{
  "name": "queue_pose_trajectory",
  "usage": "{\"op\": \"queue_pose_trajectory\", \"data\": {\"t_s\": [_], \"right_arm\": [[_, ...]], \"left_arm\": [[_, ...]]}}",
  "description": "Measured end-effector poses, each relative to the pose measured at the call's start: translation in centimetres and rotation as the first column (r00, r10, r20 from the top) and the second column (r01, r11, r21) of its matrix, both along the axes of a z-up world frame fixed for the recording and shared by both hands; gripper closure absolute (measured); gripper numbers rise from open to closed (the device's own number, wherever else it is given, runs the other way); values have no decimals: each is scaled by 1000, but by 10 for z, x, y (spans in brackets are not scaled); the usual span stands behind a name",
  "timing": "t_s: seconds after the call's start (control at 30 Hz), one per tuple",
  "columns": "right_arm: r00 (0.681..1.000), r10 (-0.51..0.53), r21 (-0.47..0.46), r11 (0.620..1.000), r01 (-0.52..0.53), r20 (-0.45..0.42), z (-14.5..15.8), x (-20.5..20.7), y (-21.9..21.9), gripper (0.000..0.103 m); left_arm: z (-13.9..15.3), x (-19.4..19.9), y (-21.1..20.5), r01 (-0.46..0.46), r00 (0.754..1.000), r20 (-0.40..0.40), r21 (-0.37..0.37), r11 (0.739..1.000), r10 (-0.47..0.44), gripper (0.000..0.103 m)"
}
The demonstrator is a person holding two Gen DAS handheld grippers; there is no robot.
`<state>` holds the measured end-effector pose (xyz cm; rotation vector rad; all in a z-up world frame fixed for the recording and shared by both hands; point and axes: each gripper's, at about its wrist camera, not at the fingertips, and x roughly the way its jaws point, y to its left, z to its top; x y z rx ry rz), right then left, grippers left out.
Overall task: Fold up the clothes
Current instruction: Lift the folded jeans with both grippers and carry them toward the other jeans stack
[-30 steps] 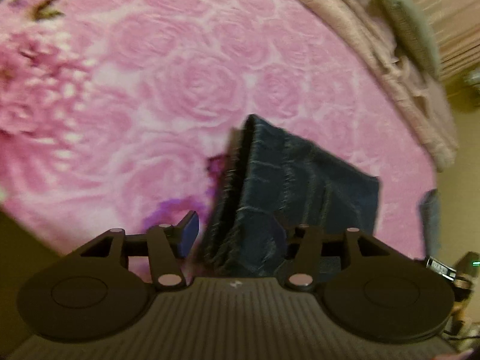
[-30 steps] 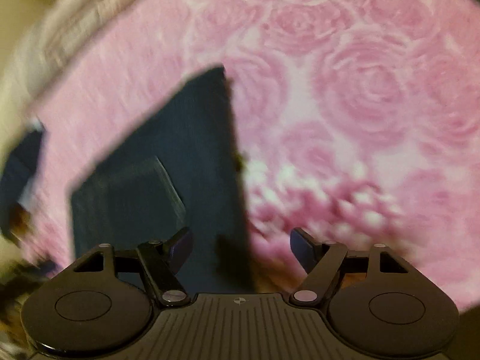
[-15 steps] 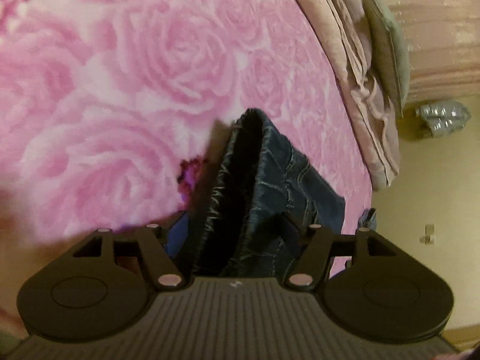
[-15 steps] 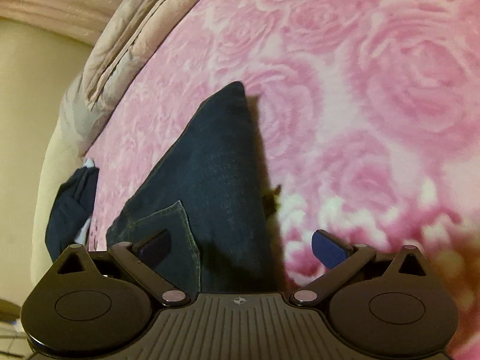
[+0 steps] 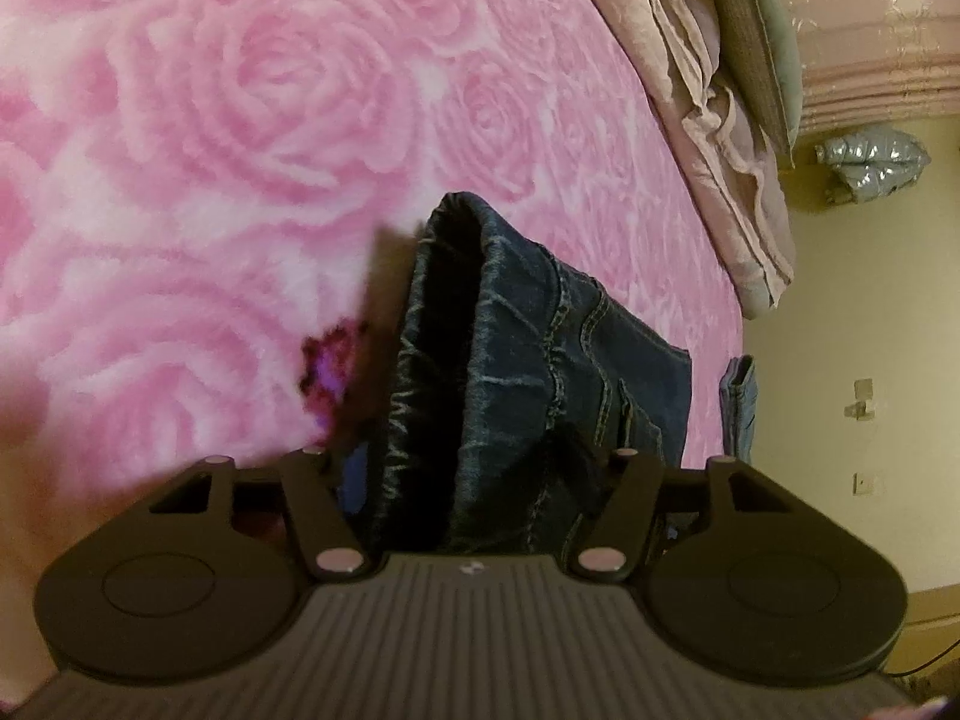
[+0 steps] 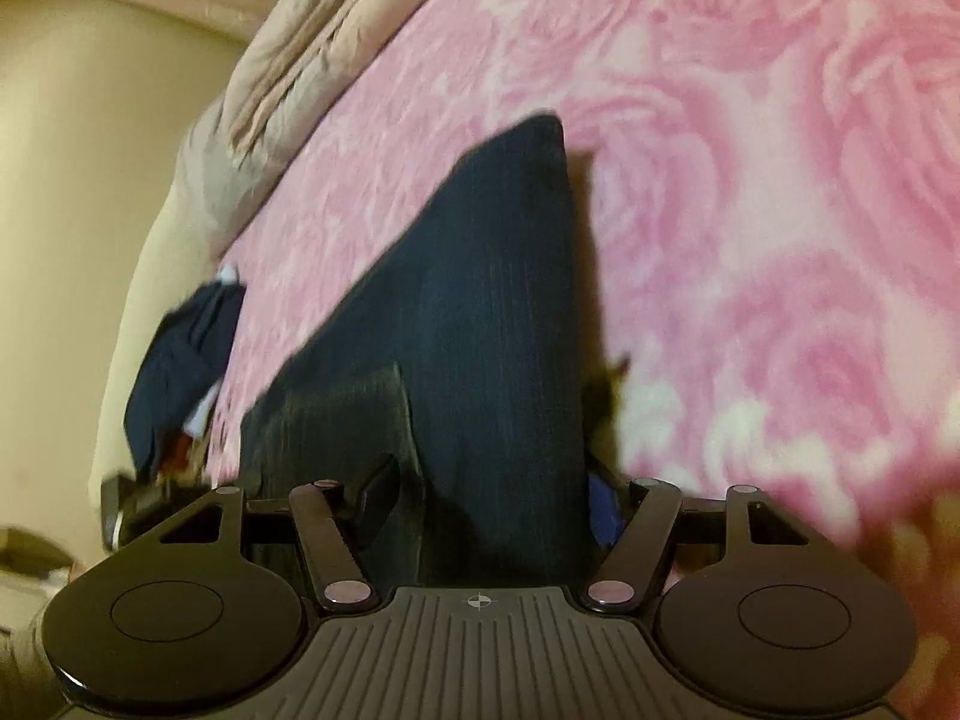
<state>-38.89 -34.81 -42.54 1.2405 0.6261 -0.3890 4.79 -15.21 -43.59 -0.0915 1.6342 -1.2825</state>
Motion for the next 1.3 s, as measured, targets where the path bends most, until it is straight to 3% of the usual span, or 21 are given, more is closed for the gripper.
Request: {"op": "queue_pose_trajectory", "data": {"t_s": [0.1,0.13,0.17,0.33,0.53,0.67,0.8,1.03,1.17,1.3], "right_arm": [[999,-32,32,999,32,4,-4,2,1,37],[999,-46,40,998,46,4,-6,7,1,41],[998,-55,31,998,55,-10,-6,14,1,54],[994,-111,17,994,111,-23,2,16,8,76],[976,-220,18,975,220,-11,31,-5,15,82],[948,-318,18,948,318,-7,48,-43,6,82],[901,-434,23,901,434,-7,56,-106,-2,82],[792,-610,16,791,611,-29,74,-254,-42,82],[712,-702,-24,713,701,-22,95,-346,-92,82],[624,-781,-62,623,779,-6,116,-435,-146,82]], "left_arm": [[0,-4,-6,-14,1000,-3,10,1000,14,52],[1,-7,-8,-17,1000,-2,10,1000,17,55],[1,-8,-9,-25,1000,-8,10,1000,26,59],[18,-10,-13,-13,1000,-2,14,1000,13,68],[54,-28,-56,76,997,9,-35,997,-76,70],[67,-66,-105,183,983,20,-50,982,-183,70],[71,-134,-157,293,956,9,-72,953,-293,70],[71,-296,-274,455,887,-31,-111,884,-461,70],[77,-398,-357,524,842,-53,-160,837,-537,70],[96,-499,-448,585,795,-25,-228,778,-605,70]]}}
